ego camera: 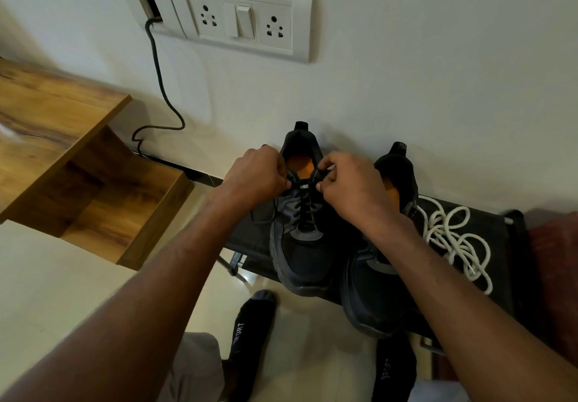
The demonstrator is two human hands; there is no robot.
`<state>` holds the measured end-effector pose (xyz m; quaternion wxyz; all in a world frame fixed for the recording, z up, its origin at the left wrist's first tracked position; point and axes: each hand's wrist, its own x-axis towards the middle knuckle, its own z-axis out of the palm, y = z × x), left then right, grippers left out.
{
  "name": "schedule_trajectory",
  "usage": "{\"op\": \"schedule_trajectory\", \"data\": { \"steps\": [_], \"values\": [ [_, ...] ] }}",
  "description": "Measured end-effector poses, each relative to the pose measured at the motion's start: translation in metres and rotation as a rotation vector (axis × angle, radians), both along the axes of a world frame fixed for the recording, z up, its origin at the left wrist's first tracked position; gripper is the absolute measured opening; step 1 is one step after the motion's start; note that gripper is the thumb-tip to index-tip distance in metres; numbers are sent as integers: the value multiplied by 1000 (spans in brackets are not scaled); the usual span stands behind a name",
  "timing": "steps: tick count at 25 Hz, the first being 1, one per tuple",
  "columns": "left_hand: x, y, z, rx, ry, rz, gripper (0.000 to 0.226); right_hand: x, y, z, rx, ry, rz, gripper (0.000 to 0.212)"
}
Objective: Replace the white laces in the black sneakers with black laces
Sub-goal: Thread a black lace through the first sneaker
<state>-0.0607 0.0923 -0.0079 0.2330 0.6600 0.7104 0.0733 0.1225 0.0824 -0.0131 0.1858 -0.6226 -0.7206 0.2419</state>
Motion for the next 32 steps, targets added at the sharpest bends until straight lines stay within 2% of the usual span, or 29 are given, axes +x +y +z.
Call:
{"op": "schedule_trajectory", "data": {
  "steps": [4,12,14,17,20,25,26,29,32],
  "values": [
    [0,0,2,-13,-46,-14,18,4,1,7,-67,-16,-84,9],
    [-2,-4,3,1,9,65,18,4,2,11,-122,13,-81,12],
    [-2,-4,9,-61,-46,55,12,6,5,10,-231,141,-69,15],
    [-2,-7,22,-169,-224,72,23,7,5,12,-429,382,-106,24],
    [1,-8,28,-242,-390,100,31,4,4,14,-538,501,-95,28],
    [-4,-10,28,-239,-216,113,33,6,5,19,-482,456,-140,28],
    [-7,-10,30,-227,-264,129,34,7,6,21,-519,518,-157,28],
    [-7,-12,42,-204,-567,167,37,3,3,31,-644,718,-134,28],
    [1,-13,57,-44,-663,122,44,-4,-1,44,-542,774,-100,28]
  ]
}}
